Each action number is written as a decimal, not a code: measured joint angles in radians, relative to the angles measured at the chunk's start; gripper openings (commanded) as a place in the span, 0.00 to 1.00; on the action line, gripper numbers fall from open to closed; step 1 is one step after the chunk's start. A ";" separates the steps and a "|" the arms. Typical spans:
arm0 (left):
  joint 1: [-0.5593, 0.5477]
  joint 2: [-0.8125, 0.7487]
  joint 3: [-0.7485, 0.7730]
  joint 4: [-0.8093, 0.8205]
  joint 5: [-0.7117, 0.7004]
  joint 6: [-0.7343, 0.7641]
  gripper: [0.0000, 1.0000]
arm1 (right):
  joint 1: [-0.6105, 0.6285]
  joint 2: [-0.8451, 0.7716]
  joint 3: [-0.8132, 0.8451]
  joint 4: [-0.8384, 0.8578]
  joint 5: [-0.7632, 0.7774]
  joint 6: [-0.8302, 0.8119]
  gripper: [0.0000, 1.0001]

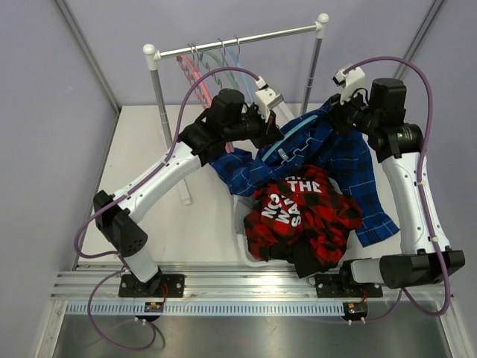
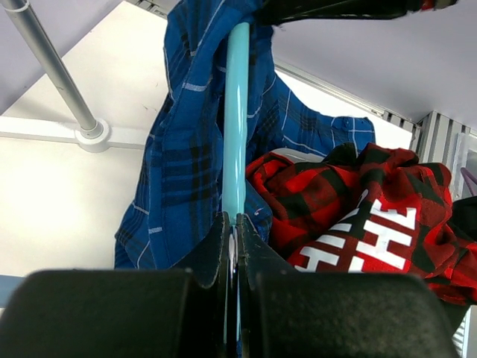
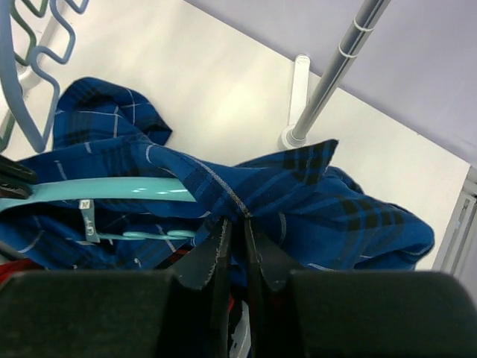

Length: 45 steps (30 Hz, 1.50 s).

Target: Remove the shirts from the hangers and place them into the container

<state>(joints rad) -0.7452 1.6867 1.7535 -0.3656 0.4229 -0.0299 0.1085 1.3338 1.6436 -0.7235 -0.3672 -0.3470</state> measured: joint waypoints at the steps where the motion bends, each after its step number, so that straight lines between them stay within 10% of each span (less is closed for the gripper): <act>1: 0.001 0.000 0.000 -0.001 -0.001 0.003 0.00 | 0.000 0.013 0.005 0.000 -0.003 0.003 0.00; 25: 0.042 0.135 0.254 -0.021 0.012 0.060 0.00 | 0.188 0.287 0.529 -0.069 -0.410 0.206 0.00; 45: 0.104 0.127 0.043 0.179 0.098 0.068 0.00 | 0.156 0.175 0.281 -0.275 -0.200 -0.152 0.00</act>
<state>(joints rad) -0.6411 1.8141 1.7966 -0.1871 0.5209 0.0383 0.2646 1.5085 1.9247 -0.9985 -0.5671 -0.4988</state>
